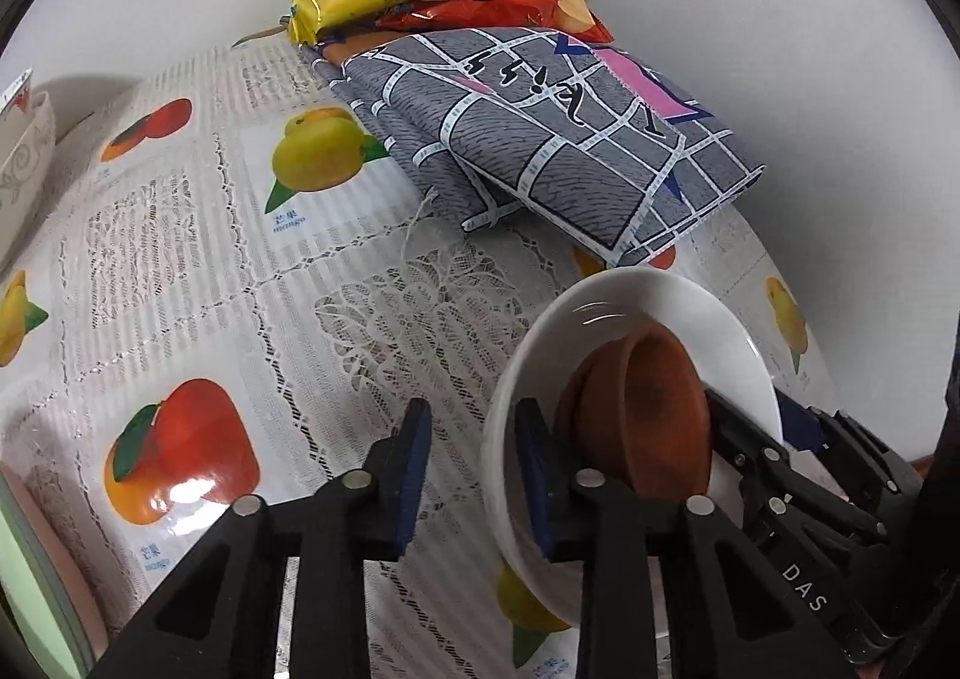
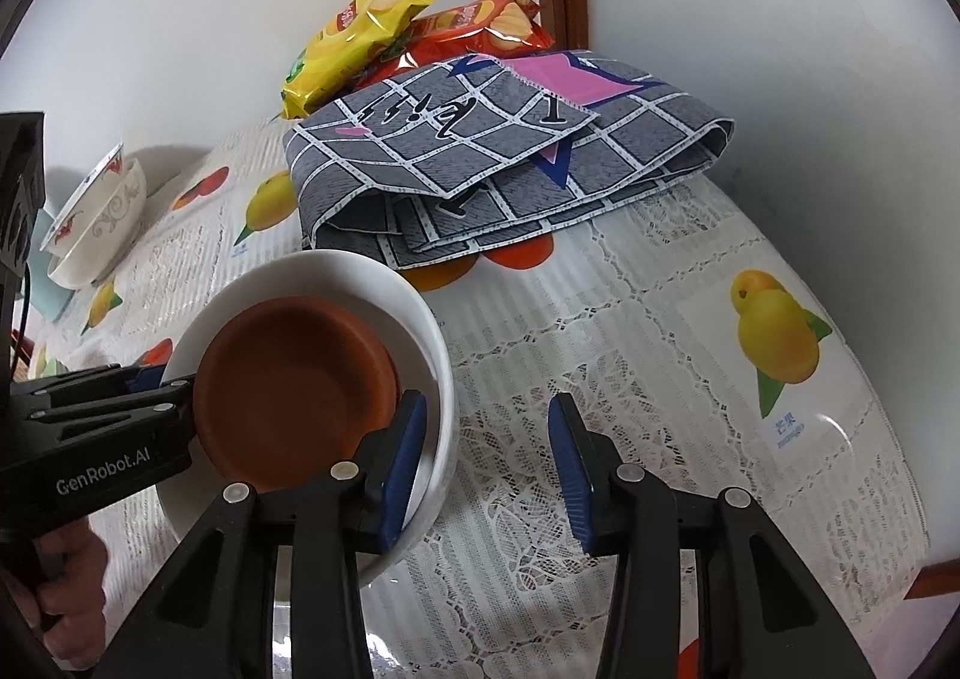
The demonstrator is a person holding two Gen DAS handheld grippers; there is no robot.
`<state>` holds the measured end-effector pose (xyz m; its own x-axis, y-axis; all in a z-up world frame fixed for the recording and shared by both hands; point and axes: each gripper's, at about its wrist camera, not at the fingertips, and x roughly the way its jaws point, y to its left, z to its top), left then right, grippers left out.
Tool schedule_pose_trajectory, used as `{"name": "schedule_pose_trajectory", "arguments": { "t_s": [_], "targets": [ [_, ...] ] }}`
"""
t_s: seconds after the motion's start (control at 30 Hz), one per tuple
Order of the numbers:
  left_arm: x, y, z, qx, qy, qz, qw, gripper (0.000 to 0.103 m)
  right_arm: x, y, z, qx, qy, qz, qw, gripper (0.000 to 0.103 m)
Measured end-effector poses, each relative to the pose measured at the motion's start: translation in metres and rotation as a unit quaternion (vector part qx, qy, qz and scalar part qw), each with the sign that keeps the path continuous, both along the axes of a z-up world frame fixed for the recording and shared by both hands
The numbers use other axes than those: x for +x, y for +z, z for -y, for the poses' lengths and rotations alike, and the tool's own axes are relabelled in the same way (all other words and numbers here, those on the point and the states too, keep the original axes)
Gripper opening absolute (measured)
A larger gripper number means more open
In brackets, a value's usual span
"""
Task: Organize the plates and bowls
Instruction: 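Grasp the white bowl's rim with both grippers on opposite sides, then lift the white bowl with both grippers and carry it toward the light-green plates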
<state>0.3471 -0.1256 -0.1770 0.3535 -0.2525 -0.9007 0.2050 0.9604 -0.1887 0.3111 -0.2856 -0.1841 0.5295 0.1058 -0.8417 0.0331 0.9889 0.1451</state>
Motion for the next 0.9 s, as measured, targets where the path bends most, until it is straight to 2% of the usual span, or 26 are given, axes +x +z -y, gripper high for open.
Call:
{"name": "schedule_pose_trajectory", "arguments": {
  "t_s": [0.03,0.1,0.2,0.23,0.37,0.67,0.9],
  "targets": [
    [0.0,0.0,0.001,-0.001,0.001,0.0,1.0,0.022,0.001,0.0,0.001,0.005,-0.001,-0.003,1.0,0.042],
    [-0.001,0.001,0.003,-0.013,-0.007,-0.001,0.9999,0.01,0.001,-0.001,0.001,0.018,0.002,-0.007,1.0,0.037],
    [-0.001,0.003,0.007,-0.003,-0.01,0.006,0.9999,0.01,0.001,-0.001,-0.003,0.038,0.011,-0.006,0.999,0.015],
    [0.0,0.003,0.006,-0.003,-0.008,0.006,0.9999,0.01,0.001,0.0,-0.006,0.034,0.011,-0.006,0.999,0.014],
    [0.0,0.002,0.001,-0.018,-0.001,-0.001,0.9998,0.009,0.0,0.002,-0.009,0.025,0.001,-0.005,1.0,0.013],
    [-0.015,0.003,-0.005,-0.016,0.005,-0.003,0.9999,0.009,-0.009,0.004,-0.01,0.044,-0.007,-0.008,0.999,0.011],
    [-0.031,0.014,-0.02,-0.016,0.022,0.002,0.9996,0.009,-0.022,0.012,-0.023,0.048,-0.002,-0.007,0.999,0.011]
  ]
}}
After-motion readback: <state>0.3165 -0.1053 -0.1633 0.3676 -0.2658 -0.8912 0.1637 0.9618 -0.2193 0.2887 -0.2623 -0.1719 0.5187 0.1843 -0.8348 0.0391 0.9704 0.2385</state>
